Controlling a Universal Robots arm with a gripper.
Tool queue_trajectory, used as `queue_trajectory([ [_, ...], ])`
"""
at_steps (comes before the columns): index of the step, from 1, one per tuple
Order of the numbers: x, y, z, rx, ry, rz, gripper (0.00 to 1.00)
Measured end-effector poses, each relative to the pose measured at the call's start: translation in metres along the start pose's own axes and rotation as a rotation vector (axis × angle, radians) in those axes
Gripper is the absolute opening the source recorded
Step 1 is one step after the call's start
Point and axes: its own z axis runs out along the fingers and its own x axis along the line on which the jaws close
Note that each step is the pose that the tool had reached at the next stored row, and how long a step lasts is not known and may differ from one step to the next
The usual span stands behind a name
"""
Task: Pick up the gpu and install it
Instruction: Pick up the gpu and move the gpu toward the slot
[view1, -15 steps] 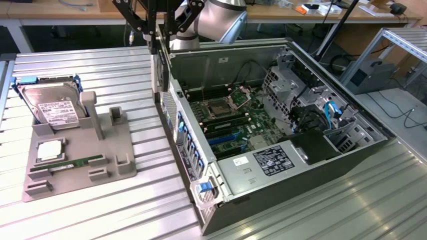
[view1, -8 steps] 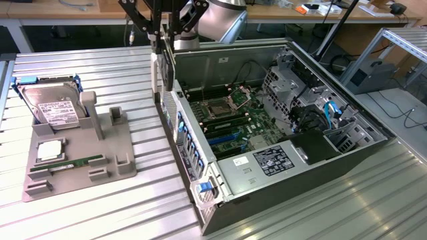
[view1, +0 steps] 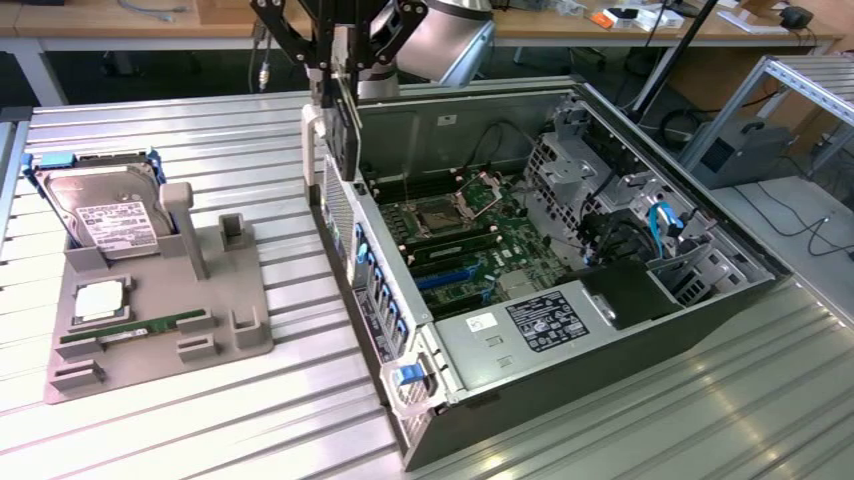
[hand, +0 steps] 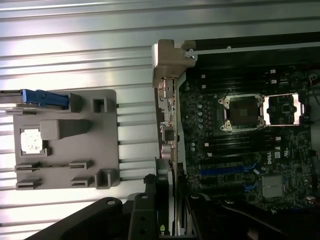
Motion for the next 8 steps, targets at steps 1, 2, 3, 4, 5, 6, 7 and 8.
queue_trajectory([
  [1, -0.001, 0.0001, 0.0000, 0.0003, 0.0000, 0.000, 0.27],
  [2, -0.004, 0.0003, 0.0001, 0.0009, -0.0001, 0.000, 0.27],
  [3, -0.005, 0.0004, 0.0001, 0.0013, -0.0001, 0.000, 0.27],
  [4, -0.007, 0.0005, 0.0002, 0.0017, -0.0001, 0.000, 0.27],
  [5, -0.009, 0.0007, 0.0003, 0.0022, -0.0002, 0.000, 0.27],
  [6, -0.011, 0.0008, 0.0004, 0.0028, -0.0002, 0.000, 0.27],
  [7, -0.012, 0.0009, 0.0004, 0.0033, -0.0002, 0.000, 0.27],
  [8, -0.015, 0.0011, 0.0006, 0.0040, -0.0003, 0.000, 0.27],
])
